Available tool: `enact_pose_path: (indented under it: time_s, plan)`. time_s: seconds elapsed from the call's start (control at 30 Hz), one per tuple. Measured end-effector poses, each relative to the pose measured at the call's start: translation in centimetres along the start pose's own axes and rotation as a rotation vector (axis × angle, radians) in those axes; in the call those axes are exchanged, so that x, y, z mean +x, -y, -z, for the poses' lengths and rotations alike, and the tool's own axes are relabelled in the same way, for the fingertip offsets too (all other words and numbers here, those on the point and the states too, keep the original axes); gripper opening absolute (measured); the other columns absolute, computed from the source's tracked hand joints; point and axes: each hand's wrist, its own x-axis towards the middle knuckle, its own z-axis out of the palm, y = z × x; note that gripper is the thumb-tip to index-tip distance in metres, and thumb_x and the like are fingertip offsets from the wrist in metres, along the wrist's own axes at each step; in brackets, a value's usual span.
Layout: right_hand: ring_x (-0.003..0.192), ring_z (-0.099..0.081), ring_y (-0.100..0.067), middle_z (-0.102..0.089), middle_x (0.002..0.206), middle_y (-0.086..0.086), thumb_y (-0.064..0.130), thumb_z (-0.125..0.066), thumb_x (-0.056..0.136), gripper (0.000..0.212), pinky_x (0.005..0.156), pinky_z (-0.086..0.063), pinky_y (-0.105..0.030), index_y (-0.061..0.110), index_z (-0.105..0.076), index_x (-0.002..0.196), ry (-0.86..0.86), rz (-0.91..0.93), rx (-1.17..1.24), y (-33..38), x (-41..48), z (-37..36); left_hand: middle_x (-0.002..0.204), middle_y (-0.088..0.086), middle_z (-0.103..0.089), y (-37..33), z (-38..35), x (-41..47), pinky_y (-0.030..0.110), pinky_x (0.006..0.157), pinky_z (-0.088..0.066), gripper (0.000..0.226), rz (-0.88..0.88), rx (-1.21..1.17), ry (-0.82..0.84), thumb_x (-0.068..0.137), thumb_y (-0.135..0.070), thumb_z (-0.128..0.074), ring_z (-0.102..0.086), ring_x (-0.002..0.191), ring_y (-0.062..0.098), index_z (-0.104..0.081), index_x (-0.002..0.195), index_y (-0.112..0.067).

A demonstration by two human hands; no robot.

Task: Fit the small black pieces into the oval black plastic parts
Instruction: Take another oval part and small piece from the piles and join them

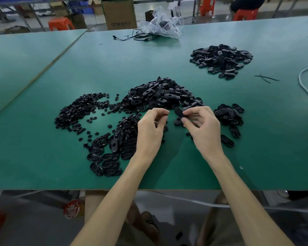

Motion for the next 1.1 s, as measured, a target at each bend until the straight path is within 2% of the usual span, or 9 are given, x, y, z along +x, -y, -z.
enact_pose_path:
  time_s: [0.1,0.27,0.43,0.53,0.67,0.83,0.97,1.1]
  plan:
    - [0.091,-0.072,-0.003,-0.063,0.109,0.003,0.0,-0.078,0.089,0.025,0.085,-0.056,-0.016,0.018,-0.07,0.104,-0.009,-0.008,0.011,-0.05,-0.04,0.0,0.095,-0.011,-0.072,-0.1,-0.08,-0.05,0.01,0.076,-0.046,0.011,0.001,-0.038,0.022,0.1,-0.012,-0.067,-0.066,0.086,0.004,-0.073,0.106,-0.019]
    - [0.086,-0.071,-0.008,-0.067,0.107,0.0,0.002,-0.08,0.089,0.023,0.08,-0.056,-0.016,0.018,-0.071,0.102,-0.002,-0.017,0.018,-0.13,-0.05,-0.09,0.085,-0.012,-0.073,-0.14,-0.04,-0.2,0.014,0.07,-0.05,0.007,0.024,-0.131,0.054,0.1,-0.017,-0.069,-0.068,0.072,0.01,-0.069,0.099,-0.024]
    - [0.087,-0.072,-0.012,-0.069,0.107,-0.002,0.004,-0.08,0.089,0.023,0.082,-0.058,-0.021,0.019,-0.071,0.103,0.013,-0.027,0.027,-0.28,-0.01,-0.21,0.089,-0.012,-0.07,-0.07,-0.03,-0.05,0.016,0.074,-0.051,0.007,-0.023,-0.07,0.049,0.097,-0.019,-0.073,-0.067,0.079,0.011,-0.072,0.097,-0.026]
    - [0.088,-0.072,-0.016,-0.071,0.106,-0.004,0.006,-0.081,0.088,0.024,0.082,-0.06,-0.025,0.022,-0.07,0.103,0.021,-0.034,0.03,-0.3,0.01,-0.23,0.093,-0.009,-0.066,-0.04,0.02,0.04,0.012,0.074,-0.047,0.006,-0.05,-0.033,0.023,0.096,-0.019,-0.074,-0.065,0.082,0.012,-0.074,0.098,-0.024]
    - [0.088,-0.073,-0.017,-0.072,0.106,-0.005,0.005,-0.081,0.088,0.024,0.082,-0.061,-0.028,0.022,-0.069,0.102,0.03,-0.031,0.031,-0.37,0.06,-0.27,0.092,-0.007,-0.066,-0.03,-0.11,0.0,0.013,0.071,-0.048,0.007,-0.056,-0.025,0.018,0.097,-0.016,-0.071,-0.063,0.079,0.013,-0.072,0.098,-0.023]
    - [0.084,-0.07,-0.011,-0.065,0.105,0.005,0.004,-0.079,0.089,0.023,0.081,-0.059,-0.023,0.019,-0.07,0.104,-0.022,0.036,-0.023,-0.54,-0.08,-0.31,0.091,-0.005,-0.067,0.0,-0.24,-0.03,0.021,0.07,-0.052,0.007,-0.063,-0.043,0.017,0.097,-0.015,-0.07,-0.064,0.076,0.015,-0.071,0.098,-0.021]
    - [0.083,-0.068,-0.011,-0.062,0.104,0.011,0.004,-0.078,0.09,0.024,0.08,-0.059,-0.022,0.022,-0.069,0.103,-0.037,0.058,-0.058,-0.67,-0.02,-0.34,0.089,-0.009,-0.071,0.02,-0.19,-0.12,0.024,0.069,-0.055,0.01,-0.027,-0.082,0.03,0.098,-0.013,-0.068,-0.068,0.076,0.014,-0.072,0.101,-0.022]
    - [0.083,-0.067,-0.01,-0.062,0.104,0.009,0.004,-0.078,0.09,0.025,0.079,-0.058,-0.021,0.023,-0.068,0.102,-0.03,0.068,-0.069,-0.7,0.02,-0.42,0.089,-0.012,-0.076,-0.03,-0.09,-0.15,0.018,0.072,-0.055,0.011,0.006,-0.116,0.037,0.098,-0.011,-0.069,-0.071,0.075,0.009,-0.073,0.102,-0.02]
